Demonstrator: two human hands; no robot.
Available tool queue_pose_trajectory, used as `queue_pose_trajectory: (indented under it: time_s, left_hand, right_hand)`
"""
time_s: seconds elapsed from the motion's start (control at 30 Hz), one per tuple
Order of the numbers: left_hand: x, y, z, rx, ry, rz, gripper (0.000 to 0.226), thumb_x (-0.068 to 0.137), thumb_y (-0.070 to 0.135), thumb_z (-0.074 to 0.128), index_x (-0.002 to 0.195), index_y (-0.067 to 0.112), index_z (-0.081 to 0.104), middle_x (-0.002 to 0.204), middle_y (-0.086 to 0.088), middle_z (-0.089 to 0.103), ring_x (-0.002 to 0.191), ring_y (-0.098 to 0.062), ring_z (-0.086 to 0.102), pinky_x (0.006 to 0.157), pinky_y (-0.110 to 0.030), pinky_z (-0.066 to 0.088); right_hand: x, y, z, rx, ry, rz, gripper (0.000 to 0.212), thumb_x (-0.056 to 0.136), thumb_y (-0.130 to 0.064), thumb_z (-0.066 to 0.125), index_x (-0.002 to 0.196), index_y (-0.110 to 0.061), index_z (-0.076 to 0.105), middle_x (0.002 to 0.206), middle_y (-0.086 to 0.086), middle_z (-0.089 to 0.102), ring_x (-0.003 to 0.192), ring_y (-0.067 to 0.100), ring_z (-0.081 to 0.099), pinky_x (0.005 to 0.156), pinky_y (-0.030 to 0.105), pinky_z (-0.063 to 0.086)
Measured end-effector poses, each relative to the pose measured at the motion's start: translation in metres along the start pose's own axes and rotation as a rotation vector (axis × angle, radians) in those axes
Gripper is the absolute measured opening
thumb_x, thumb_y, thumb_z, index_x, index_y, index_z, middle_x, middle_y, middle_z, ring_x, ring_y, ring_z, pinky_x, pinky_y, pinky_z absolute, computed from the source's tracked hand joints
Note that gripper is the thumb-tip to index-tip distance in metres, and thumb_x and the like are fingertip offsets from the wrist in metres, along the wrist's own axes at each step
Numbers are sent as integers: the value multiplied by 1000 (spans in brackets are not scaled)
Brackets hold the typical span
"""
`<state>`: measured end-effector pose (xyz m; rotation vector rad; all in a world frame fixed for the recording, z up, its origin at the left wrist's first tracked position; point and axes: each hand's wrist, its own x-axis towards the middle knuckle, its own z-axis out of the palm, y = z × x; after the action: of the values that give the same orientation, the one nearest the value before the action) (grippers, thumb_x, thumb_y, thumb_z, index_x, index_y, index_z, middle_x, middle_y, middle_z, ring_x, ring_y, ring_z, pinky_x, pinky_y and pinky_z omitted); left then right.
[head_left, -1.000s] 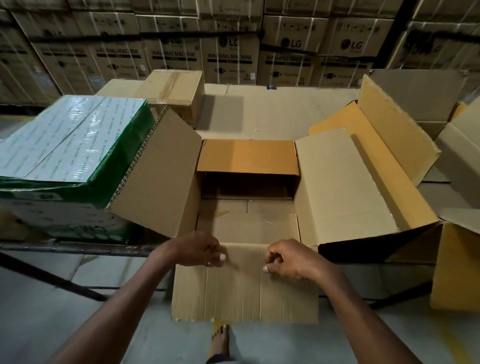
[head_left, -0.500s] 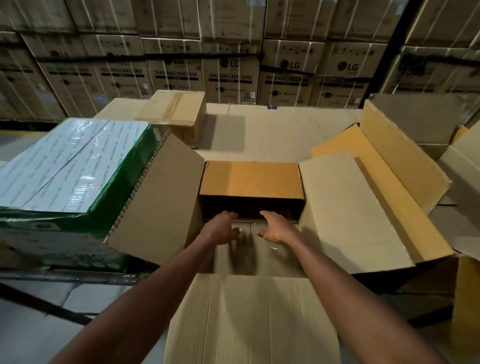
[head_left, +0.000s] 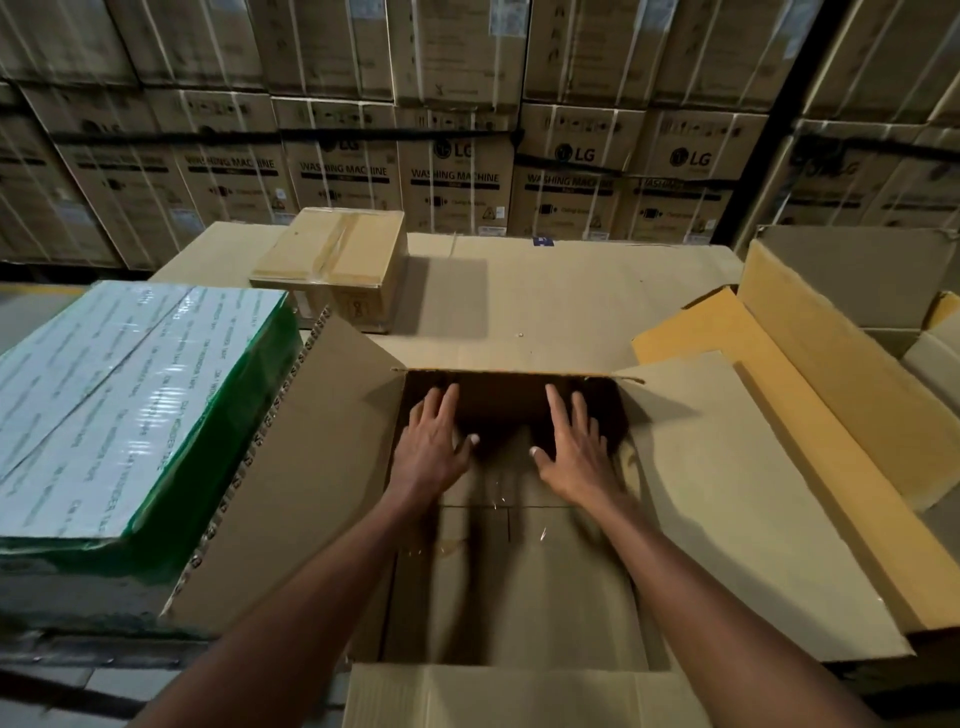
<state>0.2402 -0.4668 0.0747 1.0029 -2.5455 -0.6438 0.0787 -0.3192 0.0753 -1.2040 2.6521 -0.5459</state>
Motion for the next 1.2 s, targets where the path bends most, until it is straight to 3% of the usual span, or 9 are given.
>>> queue_pose_trajectory:
  time_s: [0.2, 0.37, 0.5, 0.7, 0.87, 1.03, 1.13, 1.2]
  left_hand:
    - [78, -7, -11, 28, -7, 81, 94, 95, 41, 65, 163, 36, 0, 171, 3, 7, 153, -33, 19, 118, -56, 33]
    - [118, -29, 7, 96, -127, 88, 94, 93, 39, 67, 163, 31, 4, 171, 1, 6, 155, -34, 13, 120, -59, 28]
    - [123, -42, 28, 128, -233, 89, 93, 90, 34, 70, 162, 26, 12, 170, -1, 7, 156, -32, 3, 121, -62, 18]
    - [126, -41, 29, 105, -272, 53, 87, 90, 34, 71, 159, 27, 19, 168, -1, 13, 156, -30, 1, 116, -69, 25]
    - [104, -27, 6, -4, -204, -26, 71, 95, 42, 64, 156, 21, 35, 163, -10, 29, 149, -35, 25, 117, -55, 34]
    - [27, -13, -25, -71, -205, -59, 47, 96, 49, 59, 133, 20, 62, 127, -7, 67, 112, -26, 65, 91, -48, 57]
    - [-39, -11, -39, -111, -215, -72, 41, 98, 48, 58, 127, 21, 67, 117, -1, 70, 96, -18, 69, 82, -44, 60]
    - [-83, -11, -47, -128, -144, -97, 34, 97, 47, 60, 121, 25, 69, 106, 4, 70, 89, -12, 67, 71, -34, 58]
  right_hand:
    - [66, -14, -8, -35, 94, -49, 110, 95, -29, 72, 163, -41, -14, 172, -1, -20, 151, 42, 23, 118, 58, 28]
    - [110, -11, 1, -23, -56, -22, 111, 96, -32, 71, 162, -42, -18, 170, -3, -28, 159, 36, -7, 123, 64, 12]
    - [127, 0, 15, -93, -167, -12, 101, 98, -36, 68, 165, -37, -7, 173, -2, -20, 159, 30, -17, 124, 63, 8]
    - [127, 6, 20, -154, -141, -19, 90, 98, -31, 68, 166, -33, 8, 175, -1, -4, 160, 29, -9, 123, 62, 15]
    - [98, 4, 5, -12, -94, 42, 83, 99, -34, 66, 165, -36, 16, 174, -3, 10, 156, 34, 14, 121, 60, 21]
    - [20, 19, -18, 54, -15, 80, 71, 99, -35, 65, 161, -33, 32, 173, -6, 17, 146, 34, 35, 118, 49, 34]
    - [-52, 41, -24, 59, 5, 119, 68, 98, -39, 65, 159, -35, 35, 171, -5, 20, 146, 32, 35, 116, 53, 37]
    - [-99, 54, -29, 99, 53, 141, 63, 98, -38, 65, 156, -34, 41, 165, -6, 33, 143, 27, 39, 113, 54, 41]
